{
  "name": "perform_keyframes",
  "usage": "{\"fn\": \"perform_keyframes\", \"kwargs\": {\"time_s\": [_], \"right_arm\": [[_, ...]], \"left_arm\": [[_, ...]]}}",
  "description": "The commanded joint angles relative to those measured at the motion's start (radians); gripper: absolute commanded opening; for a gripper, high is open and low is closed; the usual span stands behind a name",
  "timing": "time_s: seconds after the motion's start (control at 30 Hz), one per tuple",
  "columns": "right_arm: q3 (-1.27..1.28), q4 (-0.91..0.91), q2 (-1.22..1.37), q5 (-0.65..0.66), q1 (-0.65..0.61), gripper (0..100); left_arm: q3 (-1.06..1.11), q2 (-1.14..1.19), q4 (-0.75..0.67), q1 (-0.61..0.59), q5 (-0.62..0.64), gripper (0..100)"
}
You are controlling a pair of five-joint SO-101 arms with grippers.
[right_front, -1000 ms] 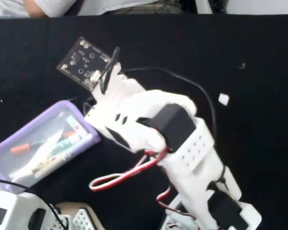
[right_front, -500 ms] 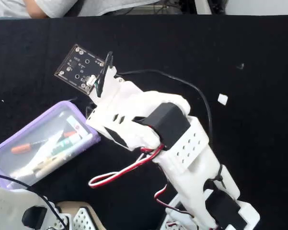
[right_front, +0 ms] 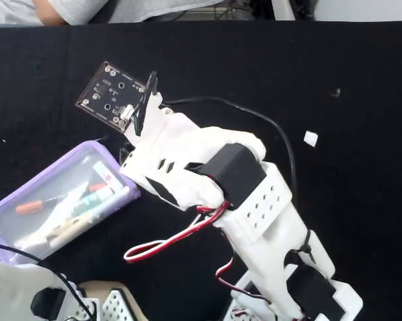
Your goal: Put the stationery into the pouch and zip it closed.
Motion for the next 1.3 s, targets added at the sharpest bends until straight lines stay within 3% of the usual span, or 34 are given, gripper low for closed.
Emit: {"fn": "perform_keyframes", "kwargs": {"time_s": [0.0, 0.1, 0.3, 0.57, 0.7, 0.9, 1.1, 1.27], "right_arm": [[-0.005, -0.032, -0.007, 0.008, -0.011, 1.5], [-0.005, -0.032, -0.007, 0.008, -0.011, 1.5], [-0.004, -0.025, -0.007, 0.008, -0.011, 1.5], [0.084, -0.069, -0.015, 0.008, -0.011, 1.5], [0.093, -0.083, -0.015, 0.008, -0.011, 1.4], [0.09, -0.083, -0.015, 0.008, -0.012, 1.4], [0.09, -0.083, -0.015, 0.008, -0.012, 1.2], [0.093, -0.083, -0.015, 0.008, -0.012, 1.2]], "left_arm": [[-0.018, -0.035, 0.081, -0.007, 0.061, 19], [-0.048, -0.094, 0.17, -0.007, 0.129, 18], [-0.079, -0.17, 0.264, 0.005, 0.149, 18], [0.091, -0.072, 0.044, -0.004, 0.15, 18], [0.101, -0.029, 0.038, -0.021, 0.153, 18], [0.082, -0.035, 0.044, -0.12, 0.33, 18], [0.091, -0.044, 0.198, -0.108, 0.359, 18], [0.048, -0.044, 0.23, -0.107, 0.534, 18]]}}
